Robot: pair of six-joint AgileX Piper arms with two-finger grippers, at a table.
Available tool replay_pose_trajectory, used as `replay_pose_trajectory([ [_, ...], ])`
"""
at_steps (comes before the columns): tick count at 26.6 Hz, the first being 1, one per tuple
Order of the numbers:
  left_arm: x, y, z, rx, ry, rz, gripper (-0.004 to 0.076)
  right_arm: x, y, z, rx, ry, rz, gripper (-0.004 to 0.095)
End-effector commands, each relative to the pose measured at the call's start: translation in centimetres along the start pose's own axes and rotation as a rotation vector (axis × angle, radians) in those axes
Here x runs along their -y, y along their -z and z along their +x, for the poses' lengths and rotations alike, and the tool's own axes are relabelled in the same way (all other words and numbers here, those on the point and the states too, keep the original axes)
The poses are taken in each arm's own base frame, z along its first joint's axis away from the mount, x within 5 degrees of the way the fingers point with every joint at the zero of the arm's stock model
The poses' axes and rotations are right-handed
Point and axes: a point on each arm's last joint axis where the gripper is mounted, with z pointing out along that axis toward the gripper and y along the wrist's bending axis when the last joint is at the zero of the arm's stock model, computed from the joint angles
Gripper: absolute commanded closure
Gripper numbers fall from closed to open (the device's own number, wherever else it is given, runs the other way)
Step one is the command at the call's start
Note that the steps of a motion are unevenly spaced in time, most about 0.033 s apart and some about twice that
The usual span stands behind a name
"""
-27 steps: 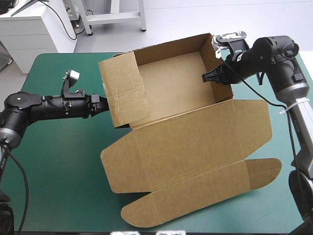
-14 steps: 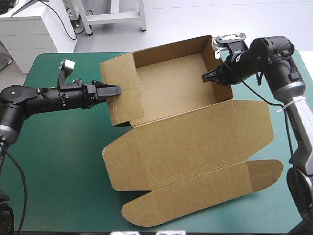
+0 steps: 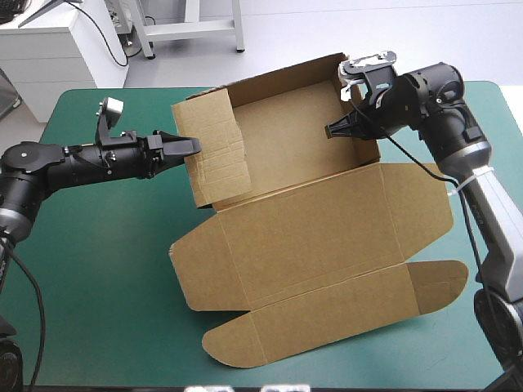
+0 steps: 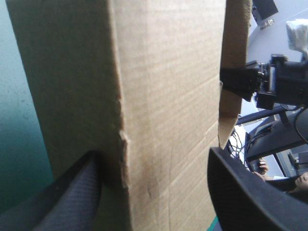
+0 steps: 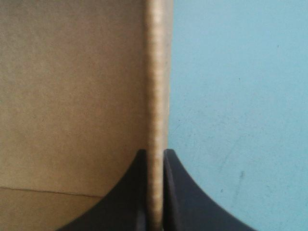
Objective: Fold the box
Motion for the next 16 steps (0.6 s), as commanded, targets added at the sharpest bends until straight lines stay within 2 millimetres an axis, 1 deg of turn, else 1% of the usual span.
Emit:
replay_pose_trajectory([
  [1, 2.7, 0.3, -0.2, 0.064, -0.02, -0.012, 0.0278, -0.5, 3.7, -1.0, 0.158, 0.003, 0.032, 0.0923],
  [4, 3.3, -0.3, 0.2, 0.1, -0.051, -0.128, 0.0279, -0.6, 3.8, -1.0, 0.163, -0.006, 0.029, 0.0923],
  [9, 4.8, -1.0, 1.5, 0.124, -0.12, -0.307, 0.0279, -0.6, 3.8, -1.0, 0.163, -0.025, 0.025, 0.0923],
  [12, 5.5, -1.6, 2.1, 0.137, -0.091, -0.341, 0.0279, -1.1, 3.9, -1.0, 0.163, -0.015, 0.019, 0.0923],
  [14, 6.1, -2.4, 2.4, 0.169, -0.069, -0.348, 0.0279, -2.0, 4.1, -0.8, 0.162, -0.01, 0.025, 0.0923],
  [16, 7.1, -3.3, 2.8, 0.195, -0.085, -0.32, 0.0279, -2.8, 4.6, -0.8, 0.179, 0.007, 0.037, 0.0923],
])
